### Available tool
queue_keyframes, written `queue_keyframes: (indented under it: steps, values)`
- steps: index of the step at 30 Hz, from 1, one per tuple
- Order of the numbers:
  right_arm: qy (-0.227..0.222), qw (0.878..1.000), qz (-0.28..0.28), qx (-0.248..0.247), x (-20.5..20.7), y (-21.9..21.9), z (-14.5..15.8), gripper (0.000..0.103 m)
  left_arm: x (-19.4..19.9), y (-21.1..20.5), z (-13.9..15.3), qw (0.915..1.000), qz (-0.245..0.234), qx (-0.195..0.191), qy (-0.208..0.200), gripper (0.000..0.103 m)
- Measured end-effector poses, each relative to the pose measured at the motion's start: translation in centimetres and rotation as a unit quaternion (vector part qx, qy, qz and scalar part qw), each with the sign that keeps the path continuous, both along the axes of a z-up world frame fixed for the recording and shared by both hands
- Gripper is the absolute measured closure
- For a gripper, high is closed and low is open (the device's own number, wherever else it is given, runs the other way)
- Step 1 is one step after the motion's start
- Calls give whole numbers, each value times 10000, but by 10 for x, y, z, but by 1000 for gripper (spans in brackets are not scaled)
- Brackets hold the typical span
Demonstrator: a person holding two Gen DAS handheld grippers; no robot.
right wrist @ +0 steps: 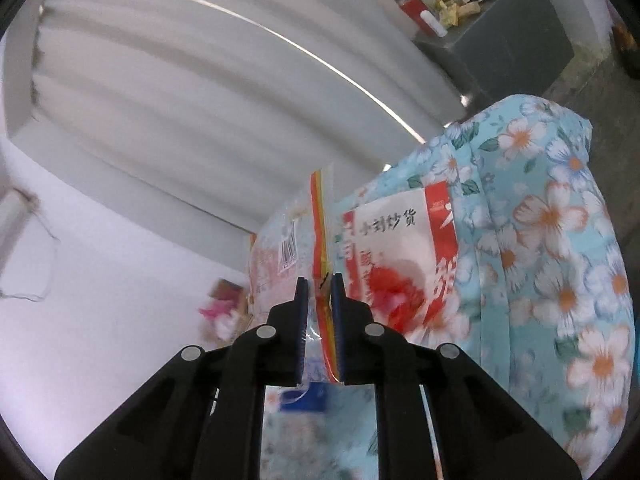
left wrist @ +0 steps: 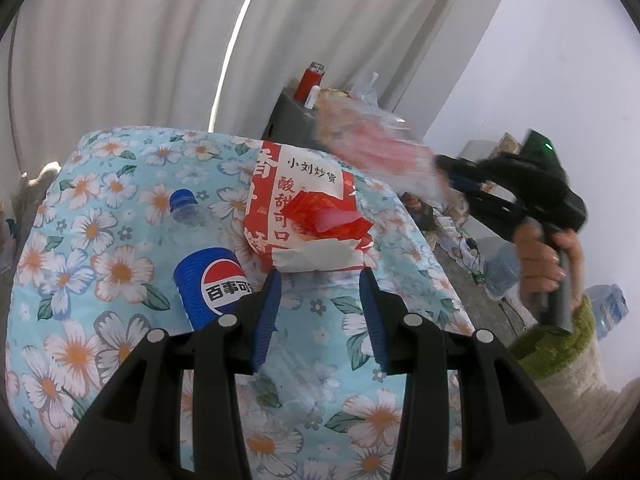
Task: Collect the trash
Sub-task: 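Grasp the red wrapper with the left tool while the right holds the clear bag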
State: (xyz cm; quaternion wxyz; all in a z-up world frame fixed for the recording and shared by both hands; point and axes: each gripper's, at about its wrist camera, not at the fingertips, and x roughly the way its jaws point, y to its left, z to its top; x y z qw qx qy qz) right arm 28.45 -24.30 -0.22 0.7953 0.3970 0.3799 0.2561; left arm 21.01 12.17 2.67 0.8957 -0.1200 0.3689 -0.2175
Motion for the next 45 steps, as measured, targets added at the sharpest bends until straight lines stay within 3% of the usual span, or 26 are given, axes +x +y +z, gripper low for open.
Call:
queue_keyframes:
  steps: [5, 10, 19, 23, 27, 30, 35, 41, 45]
  values:
    - [304, 9986, 89, 433, -50, -21, -23, 91, -7, -1, 1, 10000, -33, 13, -4, 65]
    - [940, 9937, -55, 607, -103, -35, -70, 91, -15, -1, 2, 10000, -48, 74, -9, 65]
    - [1436, 9888, -335, 247, -158, -31, -110, 91, 14, -17, 18, 9996, -264, 80, 65, 65]
    - [1428, 9890, -395, 7, -165, -28, -109, 91, 67, -41, 18, 9970, -533, -10, 557, 65]
    - [1358, 9899, -403, 37, -165, -30, -110, 90, 127, -71, -3, 9895, -683, 40, 1271, 65]
    - [1339, 9901, -417, 28, -166, -32, -111, 90, 165, -85, -31, 9787, -560, 27, 1976, 65]
    - [1287, 9906, -445, 150, -170, -38, -109, 90, 197, -100, -73, 9612, -362, 198, 2728, 65]
    - [1252, 9907, -480, 208, -172, -45, -109, 90, 199, -108, -91, 9620, -264, 455, 2678, 68]
    - [1264, 9904, -485, 265, -175, -46, -110, 90, 198, -109, -92, 9665, -225, 595, 2487, 90]
